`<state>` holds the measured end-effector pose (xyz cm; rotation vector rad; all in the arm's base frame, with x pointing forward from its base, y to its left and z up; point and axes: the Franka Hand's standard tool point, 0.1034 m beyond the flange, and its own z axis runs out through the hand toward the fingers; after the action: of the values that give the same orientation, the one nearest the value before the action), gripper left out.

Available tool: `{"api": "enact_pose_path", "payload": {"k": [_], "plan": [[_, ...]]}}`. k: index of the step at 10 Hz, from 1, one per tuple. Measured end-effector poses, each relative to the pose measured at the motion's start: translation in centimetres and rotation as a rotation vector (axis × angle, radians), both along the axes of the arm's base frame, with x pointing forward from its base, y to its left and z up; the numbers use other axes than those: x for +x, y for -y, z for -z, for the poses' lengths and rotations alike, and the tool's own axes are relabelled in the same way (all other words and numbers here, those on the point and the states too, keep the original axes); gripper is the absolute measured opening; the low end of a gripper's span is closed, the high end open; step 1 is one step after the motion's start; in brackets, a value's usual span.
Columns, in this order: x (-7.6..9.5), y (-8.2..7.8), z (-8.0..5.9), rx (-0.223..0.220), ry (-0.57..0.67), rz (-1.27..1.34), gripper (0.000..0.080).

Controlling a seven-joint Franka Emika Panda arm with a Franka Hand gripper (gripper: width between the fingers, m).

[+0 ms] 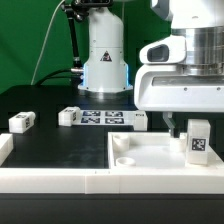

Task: Assemble one leg

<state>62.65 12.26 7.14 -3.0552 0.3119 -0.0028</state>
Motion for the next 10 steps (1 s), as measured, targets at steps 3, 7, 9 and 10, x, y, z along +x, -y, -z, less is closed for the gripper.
{"api": "enact_pose_path", "payload": {"k": [3, 7, 9, 10], "plan": [[0.04, 0.21, 0.01, -0.013, 0.010, -0.119, 0.0542], [0.05, 0.24, 0.01, -0.013, 0.010, -0.116, 0.0289], [0.05, 0.23, 0.06, -0.012, 0.016, -0.038, 0.0289], [0.07, 0.27, 0.07, -0.011, 0.015, 0.097, 0.0289]]}}
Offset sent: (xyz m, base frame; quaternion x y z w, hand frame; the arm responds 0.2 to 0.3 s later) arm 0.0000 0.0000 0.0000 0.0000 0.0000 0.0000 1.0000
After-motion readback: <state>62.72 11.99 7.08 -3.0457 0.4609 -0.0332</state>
